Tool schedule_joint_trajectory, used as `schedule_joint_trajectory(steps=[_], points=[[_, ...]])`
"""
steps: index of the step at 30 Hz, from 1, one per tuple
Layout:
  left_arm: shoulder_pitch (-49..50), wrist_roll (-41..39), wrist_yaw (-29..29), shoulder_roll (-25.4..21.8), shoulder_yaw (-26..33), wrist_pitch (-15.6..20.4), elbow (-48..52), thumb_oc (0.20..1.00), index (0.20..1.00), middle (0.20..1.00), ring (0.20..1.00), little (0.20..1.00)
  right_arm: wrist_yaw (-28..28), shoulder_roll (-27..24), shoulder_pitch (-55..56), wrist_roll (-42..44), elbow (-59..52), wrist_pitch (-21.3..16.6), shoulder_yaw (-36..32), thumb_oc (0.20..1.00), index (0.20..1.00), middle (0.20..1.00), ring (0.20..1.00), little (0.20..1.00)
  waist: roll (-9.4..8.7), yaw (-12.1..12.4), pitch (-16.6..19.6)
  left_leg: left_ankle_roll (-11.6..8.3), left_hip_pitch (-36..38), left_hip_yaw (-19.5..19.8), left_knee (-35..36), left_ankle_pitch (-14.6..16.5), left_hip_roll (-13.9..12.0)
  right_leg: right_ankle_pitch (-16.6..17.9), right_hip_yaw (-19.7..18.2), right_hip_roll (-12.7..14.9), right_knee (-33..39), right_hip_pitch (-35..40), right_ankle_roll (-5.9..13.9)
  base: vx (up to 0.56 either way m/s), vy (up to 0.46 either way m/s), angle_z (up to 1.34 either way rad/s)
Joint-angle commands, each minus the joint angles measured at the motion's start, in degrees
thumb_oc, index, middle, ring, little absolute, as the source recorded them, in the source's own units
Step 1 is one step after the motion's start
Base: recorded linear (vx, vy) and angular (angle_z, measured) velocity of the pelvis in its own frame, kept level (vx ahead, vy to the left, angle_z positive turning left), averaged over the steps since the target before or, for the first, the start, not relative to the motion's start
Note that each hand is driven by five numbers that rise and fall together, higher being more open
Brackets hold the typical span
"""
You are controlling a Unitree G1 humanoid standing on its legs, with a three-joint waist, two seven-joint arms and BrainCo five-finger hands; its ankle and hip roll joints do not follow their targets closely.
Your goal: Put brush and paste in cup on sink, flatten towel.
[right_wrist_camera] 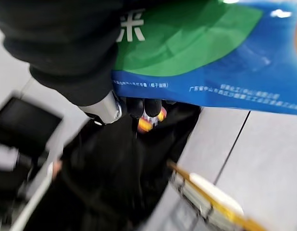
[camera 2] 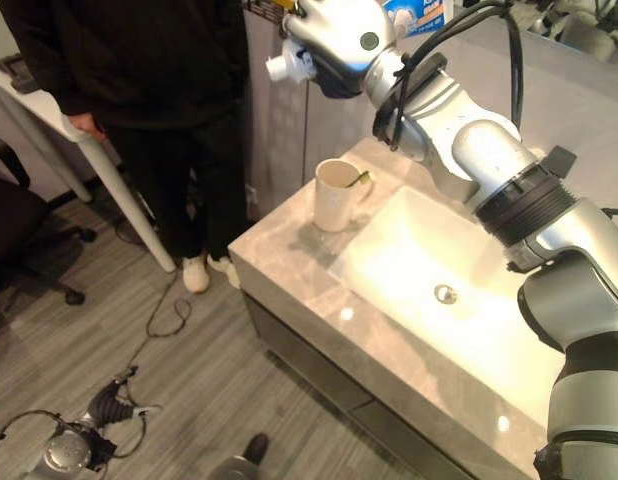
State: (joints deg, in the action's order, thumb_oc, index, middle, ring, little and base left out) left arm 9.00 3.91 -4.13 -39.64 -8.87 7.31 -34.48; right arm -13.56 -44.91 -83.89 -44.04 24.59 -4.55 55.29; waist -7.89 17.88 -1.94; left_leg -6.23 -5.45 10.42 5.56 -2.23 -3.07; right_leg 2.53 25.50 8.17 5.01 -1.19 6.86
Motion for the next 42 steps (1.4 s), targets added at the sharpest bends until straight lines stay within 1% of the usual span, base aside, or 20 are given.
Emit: schedule_joint_trajectory(steps=[1, 3, 5, 10, 11, 17, 21, 28, 31, 35, 37, 42], points=[[-1.28, 2.58, -2.00, -2.99, -1.76, 0.99, -2.04, 1.000, 1.000, 1.000, 1.000, 1.000, 1.10, -1.22, -11.73, -5.91, 5.59, 3.87, 5.31, 0.200, 0.200, 0.200, 0.200, 0.200, -2.50, -0.05, 1.93, 0.95, -6.56, 0.61, -0.56, -2.92, 2.08, 1.88, -0.83, 5.59, -2.52, 4.19, 4.06, 0.01, 0.009, 0.04], [-1.68, 3.24, -2.35, -2.60, -2.23, 0.92, -2.92, 1.000, 1.000, 1.000, 1.000, 1.000, 1.40, -0.28, -12.74, -8.39, 8.02, 4.36, 7.27, 0.200, 0.200, 0.200, 0.200, 0.200, -2.78, -0.14, 1.98, 0.96, -6.61, 0.75, -0.56, -2.75, 2.16, 2.00, -0.76, 5.66, -2.46, 4.25, 4.08, 0.00, 0.000, 0.00], [-2.42, 3.76, -2.67, -1.85, -3.25, 0.61, -4.28, 1.000, 1.000, 1.000, 1.000, 1.000, 2.64, 1.72, -12.63, -11.81, 11.76, 5.01, 9.19, 0.200, 0.200, 0.200, 0.200, 0.200, -3.19, -0.28, 2.07, 0.95, -6.74, 1.07, -0.56, -2.64, 2.22, 2.23, -0.62, 5.64, -2.39, 4.32, 4.10, 0.00, 0.000, 0.00], [-3.58, 4.72, -2.91, -0.88, -4.55, 0.28, -5.94, 1.000, 1.000, 1.000, 1.000, 1.000, 3.31, 3.62, -12.66, -14.07, 15.71, 5.77, 10.23, 0.200, 0.200, 0.200, 0.200, 0.200, -3.47, -0.42, 2.10, 0.80, -7.12, 1.53, -0.56, -2.57, 2.27, 2.26, -0.40, 5.40, -2.20, 4.25, 4.04, 0.00, 0.000, 0.00], [-3.98, 4.70, -2.91, -0.27, -5.07, 0.14, -6.50, 1.000, 1.000, 1.000, 1.000, 1.000, 3.55, 4.62, -12.66, -15.46, 17.13, 6.36, 10.63, 0.200, 0.200, 0.200, 0.200, 0.200, -3.66, -0.41, 1.99, 0.74, -7.27, 1.83, -0.56, -2.62, 2.25, 2.30, -0.30, 5.28, -2.07, 4.26, 4.05, 0.00, 0.000, 0.00], [-4.63, 5.23, -2.71, 0.56, -6.11, -0.09, -8.09, 1.000, 1.000, 1.000, 1.000, 1.000, 4.44, 5.85, -12.64, -18.36, 18.18, 6.34, 11.85, 0.200, 0.200, 0.200, 0.200, 0.200, -4.09, -0.47, 1.94, 0.62, -7.60, 2.16, -0.56, -2.64, 2.26, 2.54, -0.18, 5.06, -1.85, 4.22, 3.97, 0.00, 0.000, 0.00], [-5.00, 5.61, -2.99, 1.07, -6.42, -0.35, -8.74, 1.000, 1.000, 1.000, 1.000, 1.000, 5.72, 5.94, -12.20, -21.32, 16.57, 5.30, 13.53, 0.200, 0.200, 0.200, 0.200, 0.200, -4.64, -0.54, 1.76, 0.51, -7.83, 2.32, -0.56, -2.50, 2.19, 2.79, -0.09, 4.91, -1.49, 4.23, 4.10, 0.00, 0.000, 0.00], [-5.15, 5.73, -3.10, 1.23, -6.20, -0.57, -8.38, 1.000, 1.000, 1.000, 1.000, 1.000, 7.35, 5.67, -11.63, -23.17, 14.66, 4.36, 14.87, 0.200, 0.200, 0.200, 0.200, 0.200, -5.55, -0.50, 1.25, 0.49, -7.95, 2.50, -0.56, -2.40, 2.11, 3.19, -0.25, 4.70, -1.23, 4.14, 4.16, 0.00, 0.000, 0.00], [-5.37, 5.72, -3.05, 1.33, -6.57, -0.64, -8.51, 1.000, 1.000, 1.000, 1.000, 1.000, 8.36, 6.32, -11.11, -23.93, 16.41, 4.27, 15.84, 0.200, 0.200, 0.200, 0.200, 0.200, -6.42, -0.17, 0.90, 0.44, -8.24, 2.71, -0.56, -2.40, 2.13, 3.55, -0.17, 4.43, -1.01, 4.01, 4.28, 0.00, -0.010, 0.00], [-5.60, 5.93, -2.94, 1.34, -7.07, -0.66, -8.88, 1.000, 1.000, 1.000, 1.000, 1.000, 8.71, 7.10, -10.32, -24.54, 20.02, 4.81, 16.38, 0.200, 0.200, 0.200, 0.200, 0.200, -7.03, 0.06, 0.69, 0.42, -8.48, 2.76, -0.56, -2.34, 2.18, 3.99, -0.14, 4.34, -0.74, 3.89, 4.40, 0.00, 0.000, 0.00], [-6.33, 5.97, -3.08, 1.70, -7.98, -0.77, -10.25, 1.000, 1.000, 1.000, 1.000, 1.000, 8.87, 8.35, -9.45, -25.32, 24.36, 5.74, 16.51, 0.200, 0.200, 0.200, 0.200, 0.200, -7.73, 0.34, 0.44, 0.40, -8.81, 2.94, -0.56, -2.31, 2.11, 4.47, -0.31, 4.20, -0.55, 3.66, 4.48, 0.00, 0.000, 0.00], [-7.45, 5.70, -3.40, 2.07, -8.90, -0.75, -11.40, 1.000, 1.000, 1.000, 1.000, 1.000, 8.63, 9.28, -8.48, -25.75, 28.74, 6.91, 16.59, 0.200, 0.200, 0.200, 0.200, 0.200, -8.07, 0.80, -0.15, 0.34, -9.67, 3.33, -0.56, -2.47, 2.35, 5.24, -0.29, 4.10, -0.51, 3.15, 4.67, 0.00, 0.000, 0.00]])
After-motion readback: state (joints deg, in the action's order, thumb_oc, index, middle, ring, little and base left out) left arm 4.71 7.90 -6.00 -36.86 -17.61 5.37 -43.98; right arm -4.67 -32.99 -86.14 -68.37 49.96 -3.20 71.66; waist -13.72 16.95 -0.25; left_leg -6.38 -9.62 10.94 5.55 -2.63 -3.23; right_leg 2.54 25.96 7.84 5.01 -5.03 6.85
